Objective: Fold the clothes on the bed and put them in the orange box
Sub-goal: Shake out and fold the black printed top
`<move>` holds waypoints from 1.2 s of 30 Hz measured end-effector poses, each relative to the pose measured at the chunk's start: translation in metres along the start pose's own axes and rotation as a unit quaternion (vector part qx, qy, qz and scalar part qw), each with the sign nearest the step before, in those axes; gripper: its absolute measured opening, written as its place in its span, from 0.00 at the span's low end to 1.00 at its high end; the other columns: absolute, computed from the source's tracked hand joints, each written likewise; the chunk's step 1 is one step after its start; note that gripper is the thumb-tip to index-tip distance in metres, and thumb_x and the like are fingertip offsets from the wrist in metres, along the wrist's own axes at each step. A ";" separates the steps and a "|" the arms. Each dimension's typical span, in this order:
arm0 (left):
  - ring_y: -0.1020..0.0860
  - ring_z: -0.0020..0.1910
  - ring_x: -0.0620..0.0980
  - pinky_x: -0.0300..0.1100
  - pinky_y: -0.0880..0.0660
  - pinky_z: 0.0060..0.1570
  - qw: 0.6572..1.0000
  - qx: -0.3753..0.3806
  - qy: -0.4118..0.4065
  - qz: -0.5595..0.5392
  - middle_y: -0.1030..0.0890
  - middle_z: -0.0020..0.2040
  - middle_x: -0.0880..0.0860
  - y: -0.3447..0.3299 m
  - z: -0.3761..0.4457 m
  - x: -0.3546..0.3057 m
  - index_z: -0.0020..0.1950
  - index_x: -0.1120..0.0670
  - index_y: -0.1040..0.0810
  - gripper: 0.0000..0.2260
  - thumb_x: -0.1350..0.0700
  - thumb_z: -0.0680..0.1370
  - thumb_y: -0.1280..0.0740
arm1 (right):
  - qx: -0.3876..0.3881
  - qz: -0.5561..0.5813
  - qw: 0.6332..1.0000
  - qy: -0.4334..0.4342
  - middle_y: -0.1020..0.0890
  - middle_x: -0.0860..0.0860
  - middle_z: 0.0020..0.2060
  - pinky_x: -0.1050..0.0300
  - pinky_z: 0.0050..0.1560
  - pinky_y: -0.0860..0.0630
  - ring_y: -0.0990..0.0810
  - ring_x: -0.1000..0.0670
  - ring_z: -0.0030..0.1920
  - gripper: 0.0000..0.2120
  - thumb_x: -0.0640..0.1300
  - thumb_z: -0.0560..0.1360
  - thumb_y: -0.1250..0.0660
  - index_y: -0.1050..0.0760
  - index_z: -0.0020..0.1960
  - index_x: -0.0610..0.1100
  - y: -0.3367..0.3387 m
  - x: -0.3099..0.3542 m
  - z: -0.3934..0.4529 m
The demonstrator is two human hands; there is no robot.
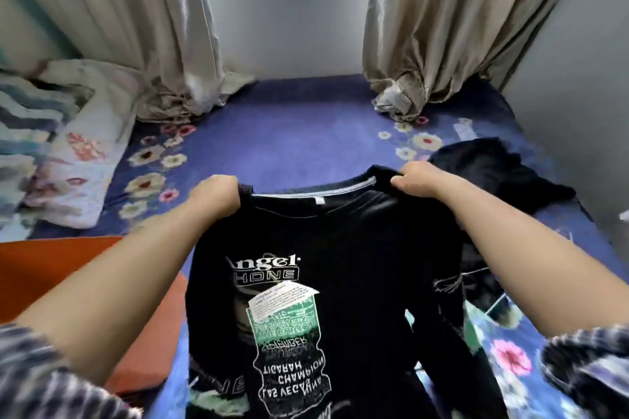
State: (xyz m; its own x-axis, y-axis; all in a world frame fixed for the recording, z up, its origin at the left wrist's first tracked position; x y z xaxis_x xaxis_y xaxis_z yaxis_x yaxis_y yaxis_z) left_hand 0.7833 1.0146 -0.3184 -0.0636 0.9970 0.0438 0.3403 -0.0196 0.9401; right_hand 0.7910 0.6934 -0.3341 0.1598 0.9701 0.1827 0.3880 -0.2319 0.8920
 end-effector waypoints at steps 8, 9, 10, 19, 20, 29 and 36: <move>0.27 0.53 0.63 0.47 0.34 0.41 0.996 -0.047 0.040 -0.059 0.25 0.55 0.64 -0.118 0.106 0.002 0.55 0.64 0.30 0.10 0.69 0.75 0.44 | -0.110 0.037 0.992 -0.044 0.24 0.38 0.59 0.51 0.54 0.30 0.28 0.38 0.61 0.16 0.36 0.76 0.43 0.25 0.61 0.41 -0.111 -0.007 0.122; 0.27 0.53 0.63 0.47 0.36 0.40 0.995 -0.047 0.037 -0.074 0.25 0.54 0.64 -0.130 0.113 -0.002 0.55 0.64 0.31 0.10 0.68 0.76 0.44 | -0.109 0.076 0.990 -0.050 0.26 0.37 0.62 0.50 0.57 0.31 0.29 0.38 0.63 0.17 0.36 0.77 0.43 0.28 0.64 0.40 -0.128 -0.007 0.131; 0.26 0.53 0.63 0.47 0.36 0.40 0.995 -0.043 0.028 -0.084 0.25 0.55 0.64 -0.141 0.116 -0.006 0.56 0.63 0.32 0.10 0.68 0.76 0.44 | -0.098 0.103 0.989 -0.046 0.30 0.37 0.66 0.51 0.61 0.34 0.32 0.38 0.66 0.20 0.36 0.77 0.43 0.33 0.68 0.39 -0.143 -0.005 0.138; 0.22 0.30 0.53 0.38 0.25 0.30 0.921 0.380 0.022 -0.080 0.19 0.42 0.59 -0.359 0.056 -0.024 0.42 0.60 0.27 0.12 0.54 0.79 0.43 | 0.048 0.068 0.994 -0.072 0.23 0.36 0.55 0.51 0.53 0.30 0.25 0.37 0.56 0.12 0.39 0.76 0.43 0.25 0.55 0.37 -0.315 -0.065 0.075; 0.22 0.28 0.52 0.35 0.27 0.27 0.878 0.472 0.034 -0.070 0.19 0.43 0.61 -0.381 0.033 -0.023 0.39 0.60 0.28 0.13 0.55 0.80 0.44 | 0.063 0.048 0.993 -0.090 0.22 0.36 0.54 0.51 0.51 0.30 0.24 0.37 0.55 0.12 0.42 0.78 0.45 0.26 0.54 0.37 -0.329 -0.077 0.058; 0.33 0.69 0.54 0.40 0.35 0.62 0.776 0.616 0.038 0.132 0.33 0.71 0.60 -0.405 -0.078 -0.020 0.72 0.66 0.40 0.31 0.42 0.82 0.58 | 0.265 -0.038 0.952 -0.149 0.25 0.41 0.62 0.53 0.56 0.30 0.26 0.43 0.62 0.25 0.60 0.76 0.42 0.33 0.58 0.39 -0.403 -0.128 -0.052; 0.22 0.58 0.58 0.39 0.23 0.42 0.755 0.638 0.143 -0.042 0.20 0.48 0.62 -0.462 -0.123 0.001 0.62 0.70 0.28 0.37 0.38 0.80 0.55 | 0.112 0.171 0.941 -0.269 0.24 0.36 0.59 0.51 0.53 0.31 0.26 0.38 0.60 0.24 0.51 0.75 0.35 0.36 0.60 0.35 -0.420 -0.133 -0.087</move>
State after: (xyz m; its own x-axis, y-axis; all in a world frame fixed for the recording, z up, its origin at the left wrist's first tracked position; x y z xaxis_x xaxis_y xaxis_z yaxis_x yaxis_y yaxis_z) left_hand 0.5112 1.0151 -0.7109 -0.2739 0.9300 0.2451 0.9393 0.3134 -0.1396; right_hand 0.5279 0.6680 -0.6975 0.7230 0.6733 0.1546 0.4017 -0.5919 0.6988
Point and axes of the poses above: each hand's wrist, its own z-axis towards the middle knuckle, its own y-axis out of the back of the hand, x = y × z, the point moved 7 cm from there along z, towards the middle knuckle
